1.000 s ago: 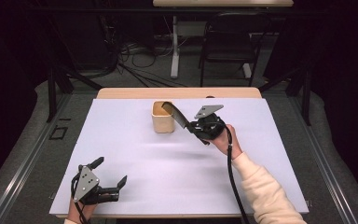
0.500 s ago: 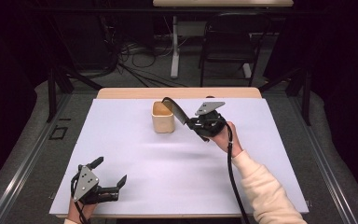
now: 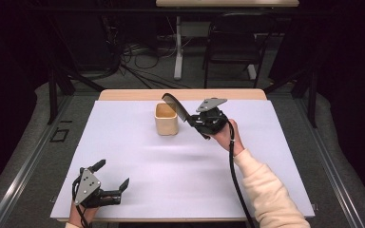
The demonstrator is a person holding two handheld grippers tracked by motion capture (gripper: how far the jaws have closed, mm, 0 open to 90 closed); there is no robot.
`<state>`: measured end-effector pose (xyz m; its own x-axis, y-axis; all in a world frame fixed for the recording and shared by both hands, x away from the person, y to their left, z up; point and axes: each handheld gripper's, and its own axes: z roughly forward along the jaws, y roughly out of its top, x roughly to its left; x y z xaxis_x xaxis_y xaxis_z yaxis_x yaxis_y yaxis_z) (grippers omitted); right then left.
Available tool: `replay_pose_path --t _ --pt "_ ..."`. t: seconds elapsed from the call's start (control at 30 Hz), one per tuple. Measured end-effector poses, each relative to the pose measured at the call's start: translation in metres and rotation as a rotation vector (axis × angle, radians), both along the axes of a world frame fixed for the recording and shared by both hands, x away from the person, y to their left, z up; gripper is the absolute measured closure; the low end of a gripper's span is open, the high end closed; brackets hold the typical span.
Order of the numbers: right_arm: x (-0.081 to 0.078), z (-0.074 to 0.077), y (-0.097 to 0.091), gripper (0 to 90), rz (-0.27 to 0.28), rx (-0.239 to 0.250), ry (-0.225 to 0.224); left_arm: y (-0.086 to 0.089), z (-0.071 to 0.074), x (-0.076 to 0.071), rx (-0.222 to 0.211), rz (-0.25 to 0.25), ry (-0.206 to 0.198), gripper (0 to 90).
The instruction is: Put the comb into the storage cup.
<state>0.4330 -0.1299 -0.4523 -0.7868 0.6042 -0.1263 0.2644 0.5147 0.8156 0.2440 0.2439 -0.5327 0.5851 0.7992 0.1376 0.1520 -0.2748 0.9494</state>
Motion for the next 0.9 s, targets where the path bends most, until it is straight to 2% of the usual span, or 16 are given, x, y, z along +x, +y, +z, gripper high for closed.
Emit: replay_pose_path --t 0.6,0.9 --pt "0.009 0.004 0.005 71.8 -0.015 0.032 -0.009 0.000 0.000 -0.001 0.001 -0.002 -0.003 0.2" --pt "0.013 0.006 0.011 71.7 -0.014 0.028 -0.020 0.000 0.000 0.000 -0.001 -0.004 0.001 0.2"
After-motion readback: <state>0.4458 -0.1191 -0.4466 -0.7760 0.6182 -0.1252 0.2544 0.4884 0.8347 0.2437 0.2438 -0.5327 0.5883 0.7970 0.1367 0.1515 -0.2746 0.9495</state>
